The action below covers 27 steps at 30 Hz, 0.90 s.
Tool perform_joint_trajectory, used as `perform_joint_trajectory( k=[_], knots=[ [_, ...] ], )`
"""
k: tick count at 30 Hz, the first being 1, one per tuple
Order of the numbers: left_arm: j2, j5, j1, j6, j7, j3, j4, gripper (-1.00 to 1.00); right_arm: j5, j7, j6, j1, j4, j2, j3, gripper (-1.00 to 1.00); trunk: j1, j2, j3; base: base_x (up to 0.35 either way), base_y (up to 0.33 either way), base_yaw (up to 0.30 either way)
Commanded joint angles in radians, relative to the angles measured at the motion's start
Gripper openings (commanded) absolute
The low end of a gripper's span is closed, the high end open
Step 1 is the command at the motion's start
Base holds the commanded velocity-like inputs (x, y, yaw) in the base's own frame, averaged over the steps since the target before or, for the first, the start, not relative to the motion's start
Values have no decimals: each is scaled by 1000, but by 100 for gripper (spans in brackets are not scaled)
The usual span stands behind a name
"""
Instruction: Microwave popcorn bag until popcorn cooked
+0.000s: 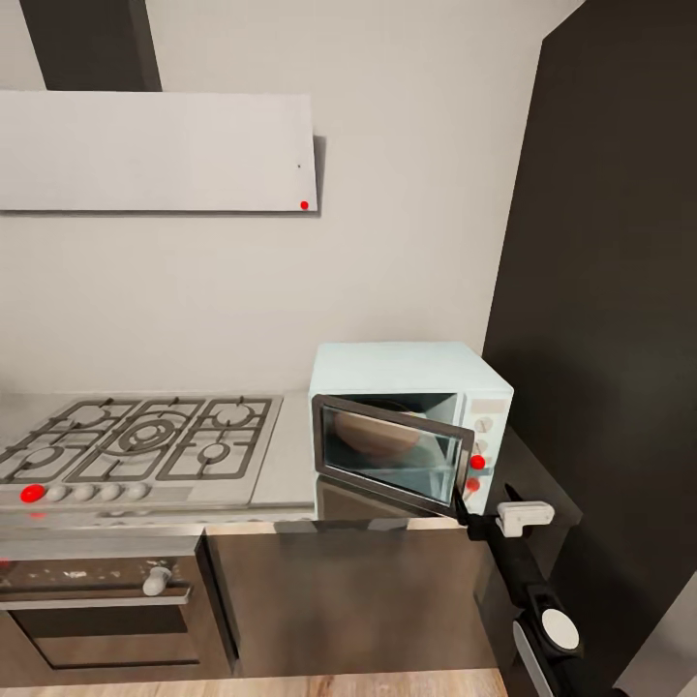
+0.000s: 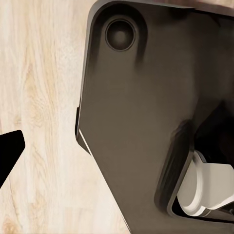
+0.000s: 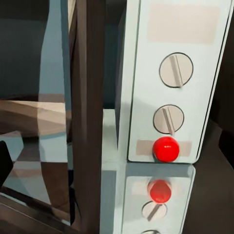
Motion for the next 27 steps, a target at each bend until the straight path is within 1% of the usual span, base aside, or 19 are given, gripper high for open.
perform_joint_trajectory(
  k=[1, 7, 15, 27],
  knots=[
    [0, 1, 0, -1, 0, 5, -1, 100, -1, 1, -3, -1, 0, 0, 0, 100, 0, -1, -1, 0, 0, 0],
    [-1, 1, 0, 0, -1, 5, -1, 100, -1, 3, -3, -1, -1, 0, 0, 100, 0, -1, -1, 0, -31, 0],
    [0, 1, 0, -1, -2, 5, 0, 100, -1, 4, -3, -1, 0, 0, 0, 100, 0, -1, -1, 0, -236, 0],
    [1, 1, 0, -1, -1, 6, 0, 100, -1, 4, -3, -1, -1, 0, 0, 100, 0, -1, -1, 6, -21, 0]
  ],
)
